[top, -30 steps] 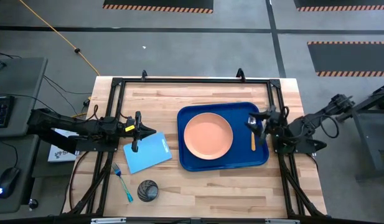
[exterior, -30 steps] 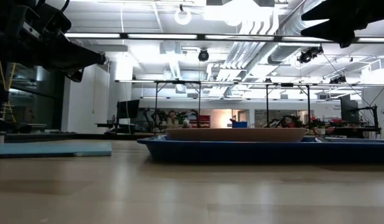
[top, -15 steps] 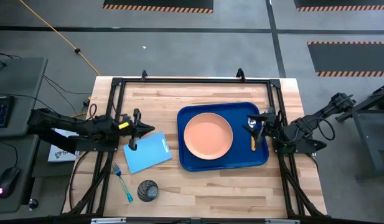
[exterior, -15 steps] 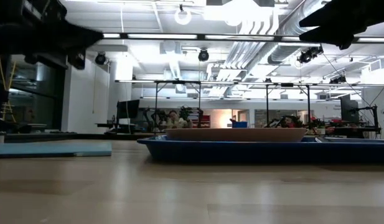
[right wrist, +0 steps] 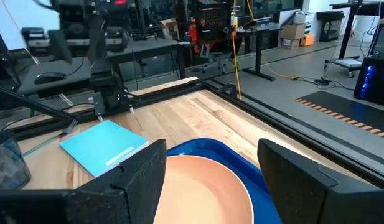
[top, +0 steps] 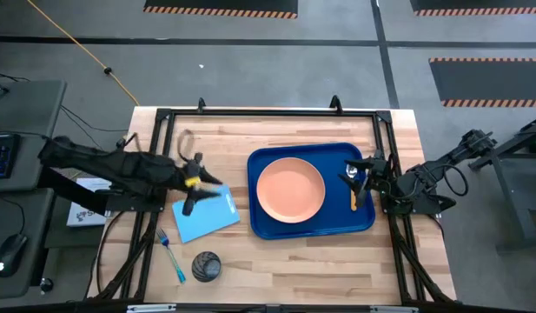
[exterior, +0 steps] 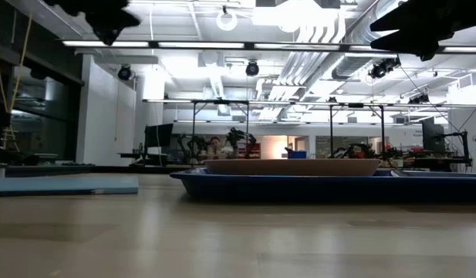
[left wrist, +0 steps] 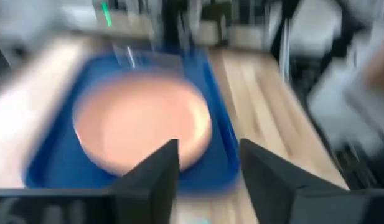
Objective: Pick and place plate/cup/fork/spoon on tray
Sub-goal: Put the blue fork on the blue serving tray to the right of the pink plate
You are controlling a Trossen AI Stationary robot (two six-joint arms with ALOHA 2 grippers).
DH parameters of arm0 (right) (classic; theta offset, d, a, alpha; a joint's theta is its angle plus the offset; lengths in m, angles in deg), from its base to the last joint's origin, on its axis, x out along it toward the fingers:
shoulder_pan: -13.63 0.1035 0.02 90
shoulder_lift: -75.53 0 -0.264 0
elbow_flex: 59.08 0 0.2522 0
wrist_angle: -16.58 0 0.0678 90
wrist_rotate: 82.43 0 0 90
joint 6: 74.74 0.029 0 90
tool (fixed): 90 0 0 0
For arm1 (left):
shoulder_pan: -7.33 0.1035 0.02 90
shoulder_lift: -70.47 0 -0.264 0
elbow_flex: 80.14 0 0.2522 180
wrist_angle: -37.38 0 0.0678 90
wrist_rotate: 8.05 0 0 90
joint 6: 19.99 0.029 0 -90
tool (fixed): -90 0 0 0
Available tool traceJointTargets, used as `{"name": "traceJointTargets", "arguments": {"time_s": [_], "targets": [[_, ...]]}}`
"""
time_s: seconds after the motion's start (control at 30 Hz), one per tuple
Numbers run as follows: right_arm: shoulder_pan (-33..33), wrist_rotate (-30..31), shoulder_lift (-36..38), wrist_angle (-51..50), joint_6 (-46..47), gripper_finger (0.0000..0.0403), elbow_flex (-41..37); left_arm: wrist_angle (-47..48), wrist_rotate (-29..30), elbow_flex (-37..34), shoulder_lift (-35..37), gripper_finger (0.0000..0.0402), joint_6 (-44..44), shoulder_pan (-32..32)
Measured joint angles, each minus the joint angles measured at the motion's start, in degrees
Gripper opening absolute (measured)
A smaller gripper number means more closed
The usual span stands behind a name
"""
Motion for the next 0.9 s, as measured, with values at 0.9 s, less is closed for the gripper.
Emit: {"name": "traceJointTargets", "arguments": {"time_s": [0.9], "targets": [[0.0, -0.5, 0.0, 0.4, 0.0, 0.0245, 0.0, 44.2, -8.5, 16.7, -39.9, 0.0209, -31.9, -39.5]]}}
